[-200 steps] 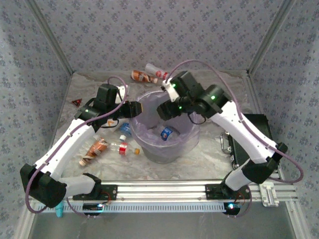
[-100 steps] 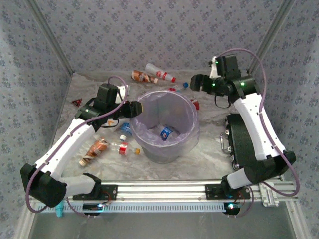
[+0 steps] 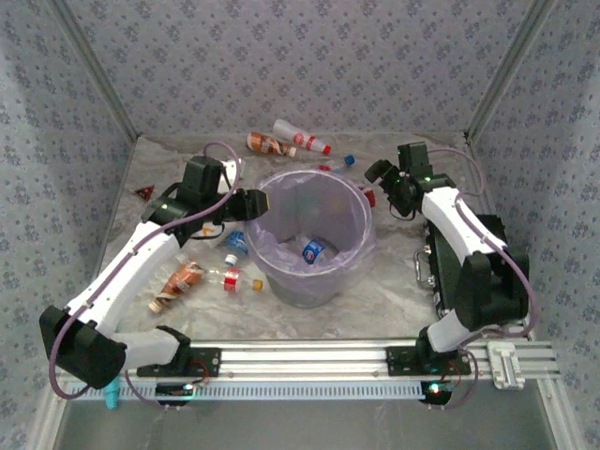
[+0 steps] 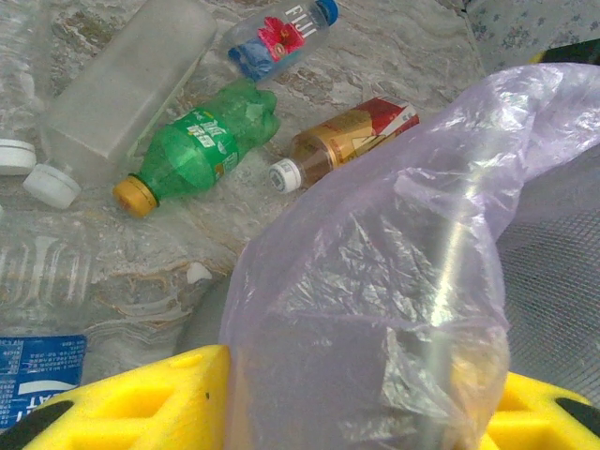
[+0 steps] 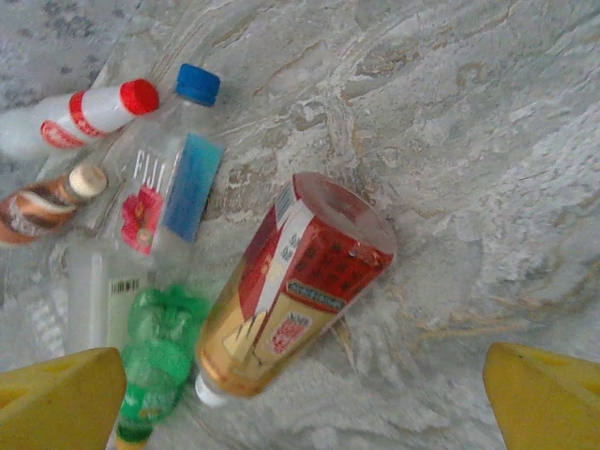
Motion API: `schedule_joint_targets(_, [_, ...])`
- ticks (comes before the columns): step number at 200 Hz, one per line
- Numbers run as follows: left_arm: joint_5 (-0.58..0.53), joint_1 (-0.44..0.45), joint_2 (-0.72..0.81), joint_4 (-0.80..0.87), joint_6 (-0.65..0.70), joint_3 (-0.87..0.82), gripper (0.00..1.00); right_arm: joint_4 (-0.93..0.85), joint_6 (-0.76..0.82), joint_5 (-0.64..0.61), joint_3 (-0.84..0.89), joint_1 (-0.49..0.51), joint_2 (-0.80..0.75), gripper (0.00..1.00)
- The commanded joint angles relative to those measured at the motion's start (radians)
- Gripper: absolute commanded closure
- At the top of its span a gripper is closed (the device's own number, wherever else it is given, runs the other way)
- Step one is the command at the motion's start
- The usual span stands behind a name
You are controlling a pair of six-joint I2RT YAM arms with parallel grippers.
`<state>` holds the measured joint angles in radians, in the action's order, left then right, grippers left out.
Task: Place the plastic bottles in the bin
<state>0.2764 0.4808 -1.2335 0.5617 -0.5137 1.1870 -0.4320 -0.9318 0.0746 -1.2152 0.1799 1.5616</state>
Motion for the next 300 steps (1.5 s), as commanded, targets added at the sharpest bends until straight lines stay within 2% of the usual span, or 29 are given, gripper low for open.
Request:
schedule_joint_targets(1, [-0.025,0.002,-0.026,0.011,0.016,0.007,0.51,0.180,-0.172,-0.010,0.032,0.018,0.063,0.00])
schedule_joint_targets(28, [-0.028,0.002,-0.020,0.021,0.019,0.004,0.51,0.271,-0.232,0.009,0.054,0.046,0.149,0.00])
schedule_joint_targets(84, [-0.037,0.002,-0.010,0.032,0.022,0.008,0.51,0.318,-0.295,0.003,-0.006,0.085,0.312,0.00])
schedule_joint_targets(176, [-0.045,0.002,-0.017,0.038,0.027,0.009,0.51,0.379,-0.342,-0.023,-0.006,0.096,0.414,0.00])
schedule_joint_targets(219, [-0.049,0.002,-0.014,0.040,0.029,0.010,0.51,0.377,-0.327,-0.027,0.005,0.094,0.421,0.07])
schedule_joint_targets(246, [-0.048,0.002,-0.018,0.037,0.030,0.014,0.51,0.378,-0.320,-0.041,0.014,0.085,0.404,0.15])
schedule_joint_targets(271, [-0.042,0.002,-0.027,0.037,0.034,0.022,0.51,0.357,-0.289,-0.058,0.044,0.071,0.363,0.23])
schedule_joint_targets(300, [-0.026,0.002,-0.032,0.018,0.024,0.022,0.51,0.334,-0.261,-0.063,0.067,0.039,0.298,0.25])
